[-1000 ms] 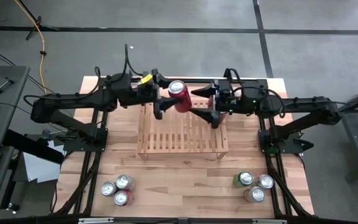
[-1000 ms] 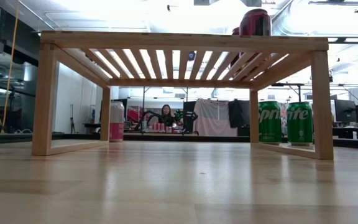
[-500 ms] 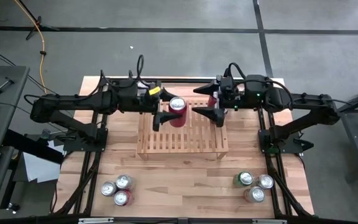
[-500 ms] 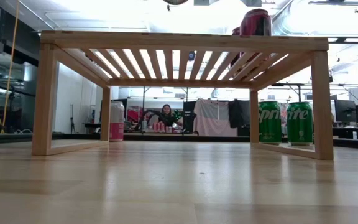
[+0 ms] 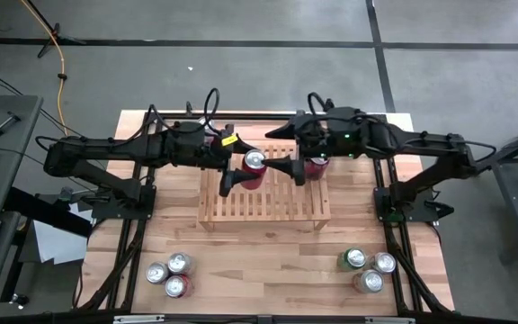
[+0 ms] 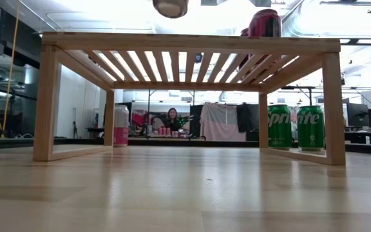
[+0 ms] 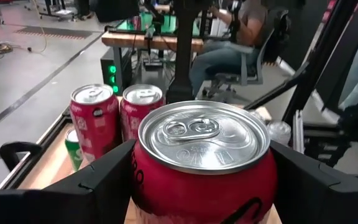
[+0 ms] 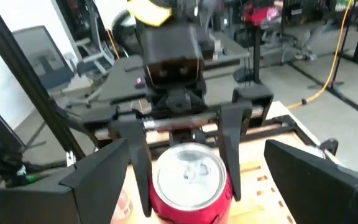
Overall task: Place canned beverage on shelf
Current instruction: Put the top left red soda can on the shelf
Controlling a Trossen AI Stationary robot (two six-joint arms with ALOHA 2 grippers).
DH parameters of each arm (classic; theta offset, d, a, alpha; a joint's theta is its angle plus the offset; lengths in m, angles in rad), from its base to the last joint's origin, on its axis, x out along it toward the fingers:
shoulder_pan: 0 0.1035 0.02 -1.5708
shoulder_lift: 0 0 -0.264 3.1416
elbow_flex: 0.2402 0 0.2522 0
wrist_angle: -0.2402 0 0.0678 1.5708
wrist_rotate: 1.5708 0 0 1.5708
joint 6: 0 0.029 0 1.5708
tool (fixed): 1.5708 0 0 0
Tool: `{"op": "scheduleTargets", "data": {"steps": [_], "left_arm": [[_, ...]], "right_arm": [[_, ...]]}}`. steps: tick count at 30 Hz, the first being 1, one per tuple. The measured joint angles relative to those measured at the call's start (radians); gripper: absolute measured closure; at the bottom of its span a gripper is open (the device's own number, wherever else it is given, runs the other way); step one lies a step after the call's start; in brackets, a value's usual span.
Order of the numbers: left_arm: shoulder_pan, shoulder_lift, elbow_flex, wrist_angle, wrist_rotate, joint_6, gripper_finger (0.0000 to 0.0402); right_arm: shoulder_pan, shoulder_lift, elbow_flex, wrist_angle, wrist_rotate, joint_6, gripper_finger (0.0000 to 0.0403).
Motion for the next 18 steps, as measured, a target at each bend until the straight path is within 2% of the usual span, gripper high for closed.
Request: {"op": "scheduleTargets", "data": {"steps": [8,14,18], "left_arm": [[0.000,0.006,0.000,-0.026,-0.015,0.104,0.0119],[0.001,0.016,0.000,-0.018,-0.065,0.164,0.0119],[0.001,0.016,0.001,-0.026,-0.123,0.172,0.0119]], "right_arm": [[0.000,0.054,0.006,-0.020,-0.002,0.000,0.0043],[0.000,0.085,0.006,-0.051,0.000,-0.006,0.0043],[0.000,0.100,0.006,-0.056,0.052,-0.007,0.0043]]}}
